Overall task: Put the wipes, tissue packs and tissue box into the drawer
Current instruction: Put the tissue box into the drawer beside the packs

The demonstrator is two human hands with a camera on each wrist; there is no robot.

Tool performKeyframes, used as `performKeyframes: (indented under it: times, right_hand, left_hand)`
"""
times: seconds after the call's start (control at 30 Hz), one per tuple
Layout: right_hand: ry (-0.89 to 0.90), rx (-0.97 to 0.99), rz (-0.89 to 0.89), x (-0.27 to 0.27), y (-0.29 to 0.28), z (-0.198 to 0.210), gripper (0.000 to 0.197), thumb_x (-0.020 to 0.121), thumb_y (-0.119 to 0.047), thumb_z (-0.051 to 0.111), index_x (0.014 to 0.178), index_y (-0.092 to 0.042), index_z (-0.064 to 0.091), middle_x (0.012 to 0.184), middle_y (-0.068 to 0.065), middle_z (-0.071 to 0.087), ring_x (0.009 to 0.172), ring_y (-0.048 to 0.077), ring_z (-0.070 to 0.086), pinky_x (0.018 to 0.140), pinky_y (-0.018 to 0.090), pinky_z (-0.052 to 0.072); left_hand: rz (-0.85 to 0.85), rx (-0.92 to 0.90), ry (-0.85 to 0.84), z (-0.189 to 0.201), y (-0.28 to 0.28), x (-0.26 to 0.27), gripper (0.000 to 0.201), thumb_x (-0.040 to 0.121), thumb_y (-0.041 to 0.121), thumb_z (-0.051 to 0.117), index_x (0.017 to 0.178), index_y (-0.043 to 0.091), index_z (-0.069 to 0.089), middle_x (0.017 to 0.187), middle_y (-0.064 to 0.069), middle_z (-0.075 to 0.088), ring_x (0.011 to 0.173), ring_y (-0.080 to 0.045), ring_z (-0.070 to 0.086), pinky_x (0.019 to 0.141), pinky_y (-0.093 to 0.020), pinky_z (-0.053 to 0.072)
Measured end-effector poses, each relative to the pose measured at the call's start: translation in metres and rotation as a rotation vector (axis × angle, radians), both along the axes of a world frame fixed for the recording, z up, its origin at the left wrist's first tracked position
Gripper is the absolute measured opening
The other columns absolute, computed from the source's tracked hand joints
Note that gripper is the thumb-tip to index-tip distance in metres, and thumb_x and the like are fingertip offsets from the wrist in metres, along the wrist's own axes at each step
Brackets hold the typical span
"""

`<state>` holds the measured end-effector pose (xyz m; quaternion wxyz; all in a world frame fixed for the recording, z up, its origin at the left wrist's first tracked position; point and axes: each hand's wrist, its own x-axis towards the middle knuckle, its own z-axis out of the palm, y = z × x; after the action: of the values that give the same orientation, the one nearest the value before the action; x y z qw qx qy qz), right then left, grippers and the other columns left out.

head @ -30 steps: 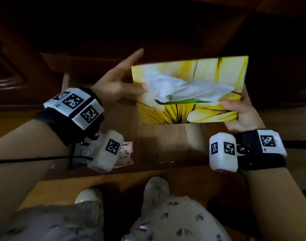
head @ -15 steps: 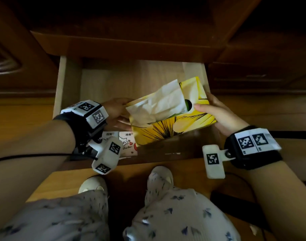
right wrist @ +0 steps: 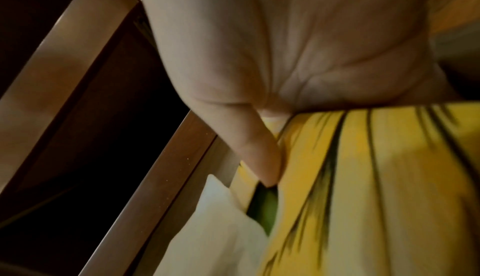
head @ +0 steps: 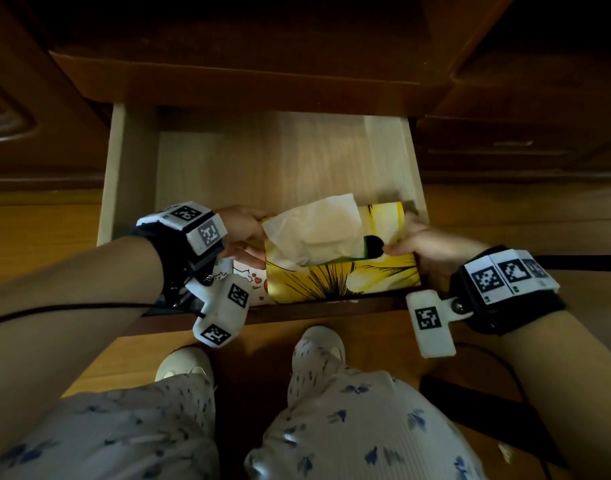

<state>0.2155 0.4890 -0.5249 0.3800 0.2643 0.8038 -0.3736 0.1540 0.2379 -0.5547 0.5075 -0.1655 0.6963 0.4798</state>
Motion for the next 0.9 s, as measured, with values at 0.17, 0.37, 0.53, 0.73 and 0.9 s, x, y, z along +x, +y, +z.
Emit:
performKeyframes:
  times: [0.17,0.37,0.53,0.73,0.9]
  right_hand:
    - [0.046,0.171,0.12,-0.004,-0.018,-0.002,0.097,0.082,0.003,0.059,0.149,-0.02,-0.008,0.158,0.014,0.005,0.139,0.036,0.028,0.101,0.044,0.038]
    - [0.04,0.105,0.176,-0.001,-0.016,0.002,0.08,0.088,-0.011,0.057,0.149,-0.016,0.005,0.155,0.012,0.023,0.139,0.029,0.029,0.108,0.034,0.029]
    - [0.291,0.118,0.33,-0.001,-0.017,0.027,0.075,0.082,-0.033,0.063,0.145,-0.024,0.024,0.155,0.0,0.023,0.142,0.018,0.025,0.111,0.033,0.024]
    - [0.264,0.071,0.985,0.005,-0.058,0.025,0.119,0.052,-0.043,0.083,0.142,-0.05,0.007,0.157,-0.01,-0.016,0.144,0.019,-0.017,0.115,0.05,-0.007]
    - [0.153,0.152,1.231,0.002,-0.073,0.009,0.138,0.047,-0.043,0.086,0.143,-0.044,-0.012,0.154,0.001,-0.032,0.138,0.02,-0.035,0.108,0.052,-0.023]
  left_hand:
    - [-0.03,0.019,0.001,0.001,0.006,0.004,0.052,0.086,-0.007,0.046,0.133,0.016,0.046,0.089,-0.002,0.059,0.066,-0.017,0.062,0.053,-0.027,0.056]
    - [-0.01,0.02,-0.054,0.003,0.009,0.008,0.072,0.083,-0.01,0.048,0.142,0.026,0.033,0.135,-0.012,0.048,0.089,-0.022,0.057,0.063,-0.044,0.054]
    - [0.034,0.042,-0.051,0.011,0.003,0.008,0.056,0.091,0.001,0.042,0.142,0.022,0.033,0.145,-0.017,0.041,0.114,-0.029,0.048,0.073,-0.049,0.054]
    - [0.125,0.021,0.056,0.017,-0.009,0.001,0.036,0.088,0.006,0.048,0.123,0.014,0.054,0.116,-0.008,0.059,0.092,-0.018,0.058,0.062,-0.031,0.057]
    - [0.211,0.07,0.012,0.024,-0.018,-0.006,0.016,0.089,0.006,0.044,0.096,0.013,0.057,0.103,-0.008,0.054,0.085,-0.018,0.055,0.056,-0.028,0.057]
